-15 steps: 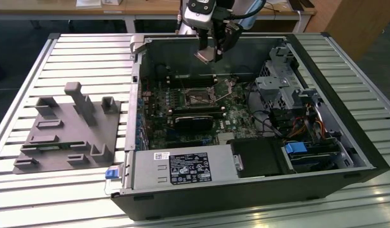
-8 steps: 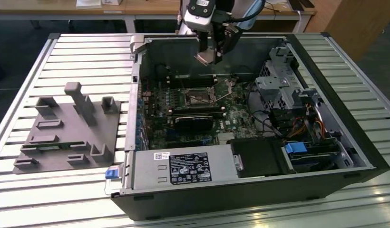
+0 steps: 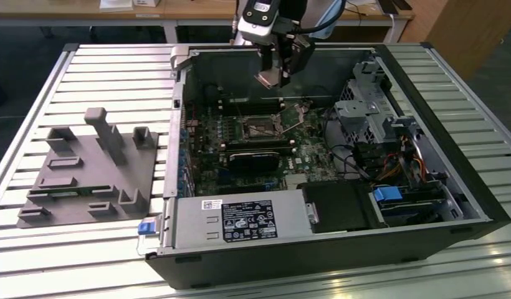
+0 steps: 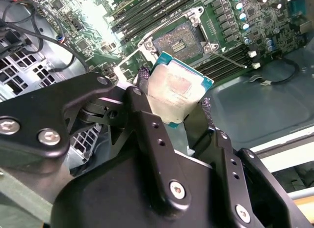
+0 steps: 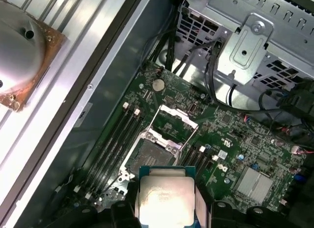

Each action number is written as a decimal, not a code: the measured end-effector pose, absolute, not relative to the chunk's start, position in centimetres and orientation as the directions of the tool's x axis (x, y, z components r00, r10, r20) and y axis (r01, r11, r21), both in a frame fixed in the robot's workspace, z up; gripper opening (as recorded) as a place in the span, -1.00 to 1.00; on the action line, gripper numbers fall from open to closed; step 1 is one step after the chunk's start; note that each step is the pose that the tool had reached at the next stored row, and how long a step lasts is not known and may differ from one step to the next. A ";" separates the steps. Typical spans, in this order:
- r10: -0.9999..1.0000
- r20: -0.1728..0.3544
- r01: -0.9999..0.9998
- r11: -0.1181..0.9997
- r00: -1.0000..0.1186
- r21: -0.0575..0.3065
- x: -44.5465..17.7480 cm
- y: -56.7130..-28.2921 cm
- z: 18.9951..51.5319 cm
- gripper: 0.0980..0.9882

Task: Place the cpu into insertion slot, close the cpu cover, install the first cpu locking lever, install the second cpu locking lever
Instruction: 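Place the cpu into insertion slot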

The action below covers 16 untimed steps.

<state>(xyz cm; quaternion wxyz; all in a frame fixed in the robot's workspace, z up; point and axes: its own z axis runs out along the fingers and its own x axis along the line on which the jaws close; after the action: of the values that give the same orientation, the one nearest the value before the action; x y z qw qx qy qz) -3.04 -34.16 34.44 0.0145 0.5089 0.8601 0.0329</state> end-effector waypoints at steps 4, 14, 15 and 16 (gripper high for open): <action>0.876 0.009 0.875 0.480 -0.482 0.071 -3.0 -34.1 34.2 -0.01; 0.876 0.011 0.875 0.480 -0.481 0.068 -3.0 -34.1 33.4 -0.01; 0.876 0.011 0.875 0.480 -0.481 0.067 -3.0 -34.1 33.3 -0.01; 0.877 0.012 0.875 0.479 -0.481 0.065 -3.0 -34.1 33.2 -0.01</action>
<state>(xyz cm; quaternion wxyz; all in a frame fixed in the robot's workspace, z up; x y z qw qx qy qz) -3.04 -34.13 33.21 0.0116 0.5092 0.8600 0.0312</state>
